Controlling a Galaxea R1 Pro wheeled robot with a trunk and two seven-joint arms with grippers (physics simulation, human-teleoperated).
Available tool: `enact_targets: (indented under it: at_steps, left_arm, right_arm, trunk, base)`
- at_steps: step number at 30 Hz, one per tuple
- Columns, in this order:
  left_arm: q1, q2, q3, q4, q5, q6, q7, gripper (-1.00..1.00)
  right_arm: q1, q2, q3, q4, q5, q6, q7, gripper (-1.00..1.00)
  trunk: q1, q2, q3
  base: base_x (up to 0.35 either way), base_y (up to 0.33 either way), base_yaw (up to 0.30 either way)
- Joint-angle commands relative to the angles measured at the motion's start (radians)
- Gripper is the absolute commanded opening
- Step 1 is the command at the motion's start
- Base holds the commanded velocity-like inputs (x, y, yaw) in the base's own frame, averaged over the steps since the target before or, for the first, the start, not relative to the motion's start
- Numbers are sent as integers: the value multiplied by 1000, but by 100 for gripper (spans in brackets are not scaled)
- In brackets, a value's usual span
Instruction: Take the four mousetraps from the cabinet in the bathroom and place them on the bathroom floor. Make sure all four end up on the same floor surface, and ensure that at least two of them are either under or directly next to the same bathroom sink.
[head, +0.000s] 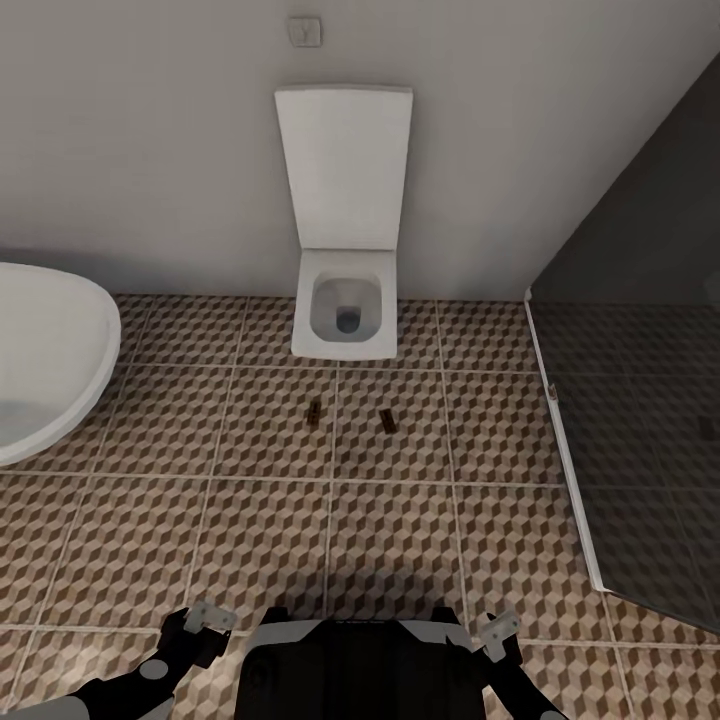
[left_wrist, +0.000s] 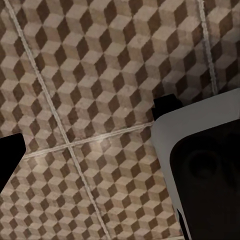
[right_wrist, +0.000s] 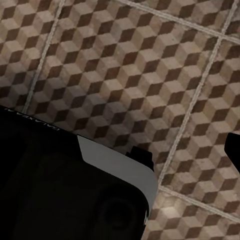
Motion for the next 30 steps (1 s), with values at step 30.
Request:
enact_targets:
  at_steps: [30]
  left_arm:
    - [0, -5, -9, -7, 9, 9, 6, 100]
  right_arm:
    - [0, 2, 1, 1, 2, -1, 0, 100]
  trunk:
    - [1, -2, -1]
  base:
    - [0, 0, 0]
